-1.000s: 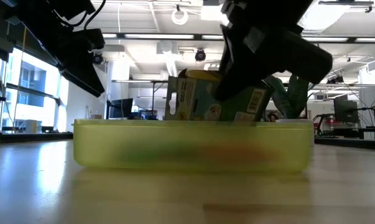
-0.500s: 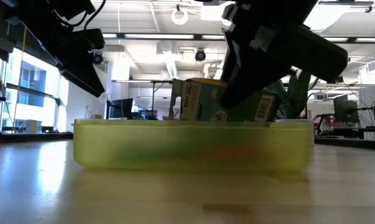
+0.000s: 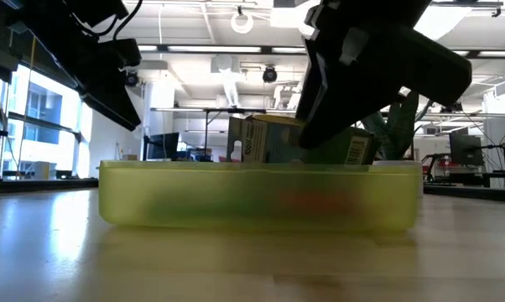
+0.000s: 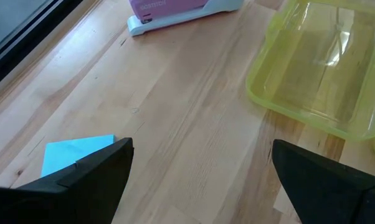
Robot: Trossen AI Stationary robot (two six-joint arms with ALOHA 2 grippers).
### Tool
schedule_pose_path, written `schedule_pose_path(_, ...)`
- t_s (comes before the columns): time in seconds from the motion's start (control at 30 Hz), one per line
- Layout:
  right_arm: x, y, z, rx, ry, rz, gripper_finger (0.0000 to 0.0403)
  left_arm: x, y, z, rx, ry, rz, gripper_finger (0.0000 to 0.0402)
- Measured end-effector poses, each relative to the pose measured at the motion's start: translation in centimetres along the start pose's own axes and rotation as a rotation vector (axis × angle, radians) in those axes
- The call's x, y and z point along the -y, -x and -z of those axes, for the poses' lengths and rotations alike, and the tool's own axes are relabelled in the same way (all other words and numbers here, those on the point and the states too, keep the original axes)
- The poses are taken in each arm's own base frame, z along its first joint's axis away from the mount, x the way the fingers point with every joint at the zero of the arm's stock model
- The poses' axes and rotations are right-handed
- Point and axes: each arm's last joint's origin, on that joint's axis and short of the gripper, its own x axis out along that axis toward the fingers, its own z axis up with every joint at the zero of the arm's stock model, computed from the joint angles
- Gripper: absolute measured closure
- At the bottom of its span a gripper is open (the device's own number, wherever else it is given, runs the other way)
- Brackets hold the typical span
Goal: Pack school essentials
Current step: Put the crayon box into the yellow supply box
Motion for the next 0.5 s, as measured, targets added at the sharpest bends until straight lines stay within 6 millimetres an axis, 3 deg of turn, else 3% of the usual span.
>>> schedule_pose_path(0.5,-0.42,0.30,0.18,-0.016,-0.023,-0.049,0.0207,0.00,0.00,0.00,0.000,0.000,0.000,0.0030)
